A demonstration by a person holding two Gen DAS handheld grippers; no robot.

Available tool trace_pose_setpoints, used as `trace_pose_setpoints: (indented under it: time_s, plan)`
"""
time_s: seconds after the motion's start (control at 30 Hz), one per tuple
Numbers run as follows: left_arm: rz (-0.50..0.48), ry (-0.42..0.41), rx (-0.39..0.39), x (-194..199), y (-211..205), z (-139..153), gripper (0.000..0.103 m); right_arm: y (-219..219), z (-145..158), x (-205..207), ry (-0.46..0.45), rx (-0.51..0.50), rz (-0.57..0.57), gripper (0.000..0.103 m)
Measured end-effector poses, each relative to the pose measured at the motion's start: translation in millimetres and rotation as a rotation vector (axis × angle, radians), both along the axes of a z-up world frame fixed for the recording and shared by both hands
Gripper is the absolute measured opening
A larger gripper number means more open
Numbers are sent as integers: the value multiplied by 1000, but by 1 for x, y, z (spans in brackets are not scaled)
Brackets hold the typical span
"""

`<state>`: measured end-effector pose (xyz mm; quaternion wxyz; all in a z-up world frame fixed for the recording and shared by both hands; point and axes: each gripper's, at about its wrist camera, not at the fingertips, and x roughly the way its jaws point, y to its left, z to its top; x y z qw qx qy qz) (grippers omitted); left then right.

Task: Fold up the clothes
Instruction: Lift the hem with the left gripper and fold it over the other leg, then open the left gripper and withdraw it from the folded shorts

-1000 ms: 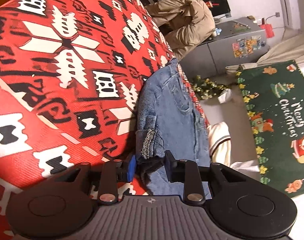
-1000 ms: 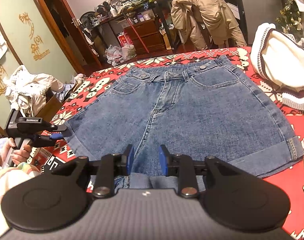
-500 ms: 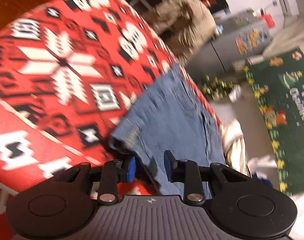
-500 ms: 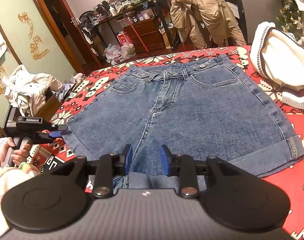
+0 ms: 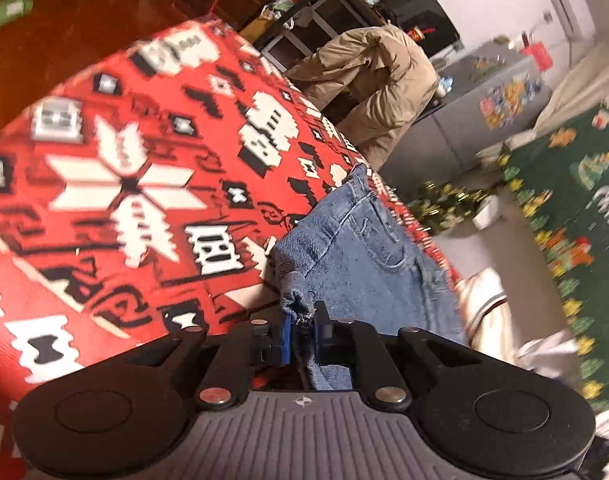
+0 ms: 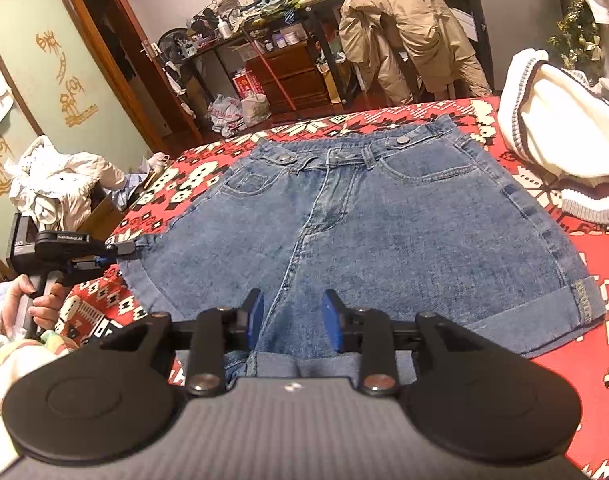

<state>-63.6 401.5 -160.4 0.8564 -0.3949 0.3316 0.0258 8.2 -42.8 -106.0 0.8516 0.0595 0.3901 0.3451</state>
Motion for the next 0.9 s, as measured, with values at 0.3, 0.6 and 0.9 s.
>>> trace_pose_setpoints:
  time_s: [0.3,0.6,0.9]
  plan:
    - [-94,-82,279,29,-86,96,9,-32,19,13,-46,-9,-159,67]
    - [-328,-149,462,73,-235,151,9,-87,39,27,-114,-21,-285,83]
    - [-482,-84,325,137,-339,81,9,-132,41,31,-188,-20,-349,85]
